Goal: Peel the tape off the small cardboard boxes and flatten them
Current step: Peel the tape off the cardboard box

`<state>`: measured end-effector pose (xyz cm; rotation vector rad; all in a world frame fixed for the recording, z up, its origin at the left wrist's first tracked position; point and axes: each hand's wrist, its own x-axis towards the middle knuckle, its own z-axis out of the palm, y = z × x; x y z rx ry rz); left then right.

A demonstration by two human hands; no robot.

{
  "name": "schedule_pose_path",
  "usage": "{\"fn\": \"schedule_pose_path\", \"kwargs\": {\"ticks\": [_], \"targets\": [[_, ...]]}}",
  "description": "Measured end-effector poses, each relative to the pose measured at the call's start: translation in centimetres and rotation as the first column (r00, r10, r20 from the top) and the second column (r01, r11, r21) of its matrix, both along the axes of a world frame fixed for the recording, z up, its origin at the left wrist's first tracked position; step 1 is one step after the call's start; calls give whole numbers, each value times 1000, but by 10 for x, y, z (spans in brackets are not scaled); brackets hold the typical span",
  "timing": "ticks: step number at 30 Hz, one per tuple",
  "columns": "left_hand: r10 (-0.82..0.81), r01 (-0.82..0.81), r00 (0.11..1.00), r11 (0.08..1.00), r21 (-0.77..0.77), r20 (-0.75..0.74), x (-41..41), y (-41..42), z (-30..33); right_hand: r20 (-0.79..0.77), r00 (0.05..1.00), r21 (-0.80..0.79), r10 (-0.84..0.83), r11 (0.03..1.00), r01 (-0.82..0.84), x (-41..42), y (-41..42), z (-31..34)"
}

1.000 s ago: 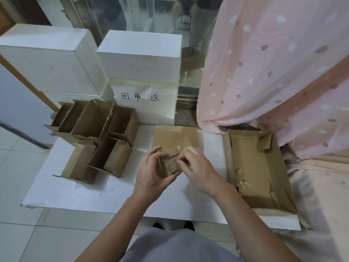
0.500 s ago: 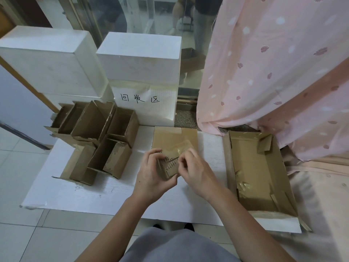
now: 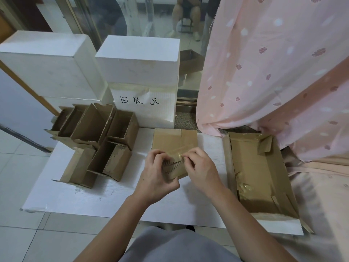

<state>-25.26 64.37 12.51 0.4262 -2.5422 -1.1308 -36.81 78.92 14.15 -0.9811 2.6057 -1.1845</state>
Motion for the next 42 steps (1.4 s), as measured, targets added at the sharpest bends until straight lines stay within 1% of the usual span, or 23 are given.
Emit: {"fn": "schedule_pose_path", "kwargs": {"ticks": [3, 6, 9, 11, 13, 15, 17, 20, 22, 24, 26, 27, 29, 33, 35, 38, 40, 42], "targets": [[3, -3, 1000, 999, -32, 6, -1, 0, 1, 18, 1000, -15, -5, 1000, 5, -1, 2, -1], [-3, 3, 1000, 999, -47, -3, -4, 2, 3, -29, 998, -22, -60, 998, 59, -2, 0, -5], [11, -12, 1000, 999, -32, -6, -5, 1, 5, -43, 983, -83, -181, 981, 177, -10, 3, -4], [10, -10, 1000, 1000, -24, -6, -5, 0, 4, -70, 973, -126, -220, 969, 210, -14, 6, 0], [12, -12, 1000, 1000, -27, -8, -5, 0, 4, -113, 978, -129, -175, 979, 161, -14, 6, 1], [23, -24, 1000, 1000, -19, -19, -6, 2, 3, -156, 984, -117, -91, 990, 74, -11, 3, 1], [24, -24, 1000, 999, -23, -15, -7, 3, 2, -171, 985, -92, -31, 996, 16, -8, 1, -1], [38, -38, 999, 999, -16, 2, -6, 2, 0, -97, 995, -59, 22, 998, -28, -6, 0, -1], [35, -35, 999, 999, -19, -1, -4, 2, -2, -31, 999, -72, 24, 997, -26, -9, 2, -1], [28, -28, 1000, 999, -39, 1, -3, 3, -2, 93, 995, -89, -38, 995, 47, -15, 4, -1], [29, -29, 1000, 997, -66, -8, -3, 7, -1, 243, 963, -89, -117, 986, 143, -18, 4, -1], [31, -32, 999, 996, -81, -24, -4, 9, -1, 288, 946, -88, -149, 979, 182, -18, 3, -1], [36, -40, 998, 994, -98, -47, -6, 14, 0, 310, 933, -69, -183, 974, 214, -17, 1, -3], [35, -39, 999, 994, -105, -37, -3, 17, -2, 319, 932, -35, -171, 981, 192, -18, 0, -7], [26, -29, 999, 995, -90, -37, -1, 16, -2, 281, 934, -31, -221, 971, 239, -22, 4, -5], [25, -28, 999, 997, -77, -39, 1, 14, -1, 94, 957, -63, -273, 958, 279, -25, 10, 0], [33, -36, 998, 997, -71, -45, 1, 15, -3, -20, 976, -76, -217, 974, 215, -23, 9, 3], [64, -66, 997, 996, -52, -41, 0, 15, -2, -85, 988, -84, -126, 989, 119, -21, 7, 1]]}}
